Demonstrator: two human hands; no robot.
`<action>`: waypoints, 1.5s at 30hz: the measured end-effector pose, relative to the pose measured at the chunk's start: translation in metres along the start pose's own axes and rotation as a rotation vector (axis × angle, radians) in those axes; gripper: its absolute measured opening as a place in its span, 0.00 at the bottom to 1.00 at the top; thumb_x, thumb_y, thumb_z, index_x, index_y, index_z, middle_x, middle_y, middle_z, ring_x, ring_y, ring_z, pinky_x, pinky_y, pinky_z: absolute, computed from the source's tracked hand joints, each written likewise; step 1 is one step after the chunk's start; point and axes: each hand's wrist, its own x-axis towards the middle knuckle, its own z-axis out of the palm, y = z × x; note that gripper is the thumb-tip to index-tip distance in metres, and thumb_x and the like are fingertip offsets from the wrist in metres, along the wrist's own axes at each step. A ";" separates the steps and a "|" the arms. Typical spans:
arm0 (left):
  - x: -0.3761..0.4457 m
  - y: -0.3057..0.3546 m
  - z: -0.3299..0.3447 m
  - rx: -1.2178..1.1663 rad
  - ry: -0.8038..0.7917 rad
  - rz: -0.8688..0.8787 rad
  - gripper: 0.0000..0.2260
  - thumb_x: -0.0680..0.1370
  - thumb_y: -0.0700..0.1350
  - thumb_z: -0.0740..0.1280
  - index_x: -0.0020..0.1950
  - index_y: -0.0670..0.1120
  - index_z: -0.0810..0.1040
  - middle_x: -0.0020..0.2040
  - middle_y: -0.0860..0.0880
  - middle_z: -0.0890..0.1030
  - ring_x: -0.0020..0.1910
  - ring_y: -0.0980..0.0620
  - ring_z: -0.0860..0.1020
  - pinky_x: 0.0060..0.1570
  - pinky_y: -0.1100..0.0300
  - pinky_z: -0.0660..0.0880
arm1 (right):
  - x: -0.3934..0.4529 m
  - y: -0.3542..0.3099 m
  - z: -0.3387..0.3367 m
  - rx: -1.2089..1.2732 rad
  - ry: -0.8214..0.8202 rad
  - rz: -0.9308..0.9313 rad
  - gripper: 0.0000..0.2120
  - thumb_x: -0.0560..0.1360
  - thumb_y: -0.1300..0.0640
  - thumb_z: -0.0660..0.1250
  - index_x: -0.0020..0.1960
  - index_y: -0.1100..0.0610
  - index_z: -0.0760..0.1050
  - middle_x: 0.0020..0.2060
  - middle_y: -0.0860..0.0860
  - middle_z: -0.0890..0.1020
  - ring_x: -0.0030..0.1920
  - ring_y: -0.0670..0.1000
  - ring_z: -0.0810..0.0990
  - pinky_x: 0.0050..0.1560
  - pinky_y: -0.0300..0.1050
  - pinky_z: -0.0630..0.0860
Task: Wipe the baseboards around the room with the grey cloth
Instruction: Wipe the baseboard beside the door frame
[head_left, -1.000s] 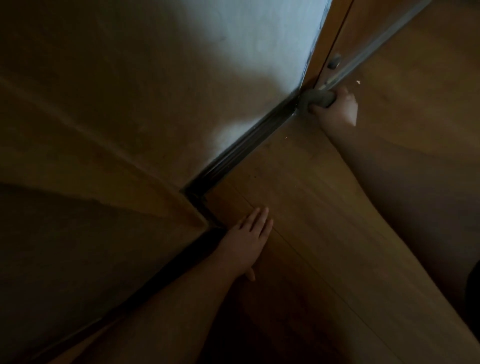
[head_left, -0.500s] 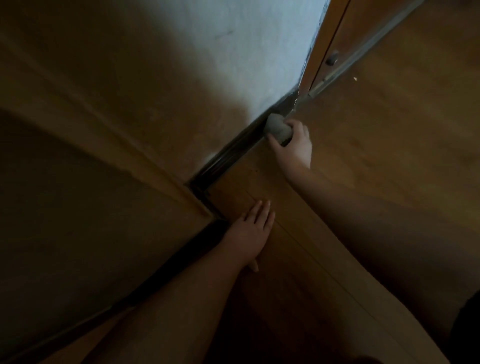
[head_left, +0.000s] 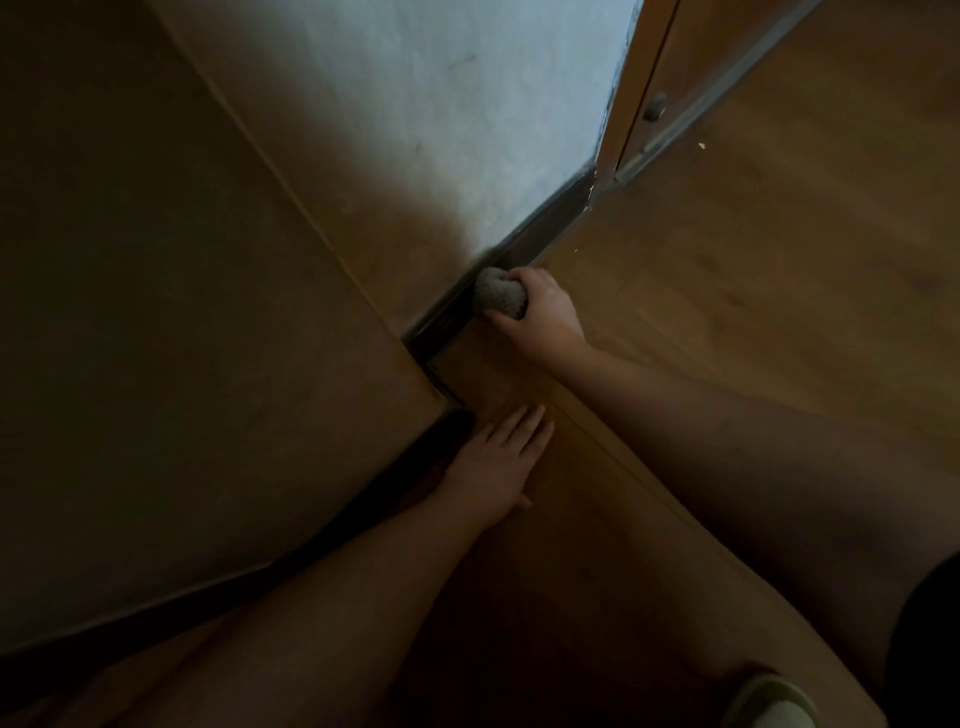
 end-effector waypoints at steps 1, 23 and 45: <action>-0.009 -0.002 0.007 -0.025 0.012 0.001 0.46 0.78 0.61 0.65 0.81 0.47 0.36 0.80 0.48 0.33 0.80 0.47 0.38 0.77 0.48 0.48 | -0.001 -0.002 0.000 0.002 -0.004 0.006 0.23 0.74 0.49 0.73 0.65 0.55 0.74 0.58 0.54 0.76 0.57 0.54 0.76 0.54 0.44 0.71; -0.060 -0.022 0.034 0.024 -0.075 -0.016 0.45 0.77 0.64 0.63 0.81 0.47 0.39 0.81 0.48 0.36 0.80 0.48 0.39 0.78 0.49 0.52 | -0.059 0.007 -0.006 0.155 -0.578 0.090 0.23 0.75 0.48 0.72 0.68 0.51 0.71 0.56 0.48 0.77 0.55 0.49 0.77 0.48 0.36 0.73; -0.079 -0.036 0.048 0.157 -0.027 0.184 0.35 0.82 0.61 0.56 0.82 0.49 0.43 0.82 0.48 0.41 0.80 0.47 0.44 0.77 0.51 0.44 | -0.064 0.000 -0.001 0.082 -0.564 0.161 0.21 0.76 0.55 0.72 0.68 0.56 0.74 0.57 0.51 0.79 0.57 0.51 0.78 0.53 0.43 0.73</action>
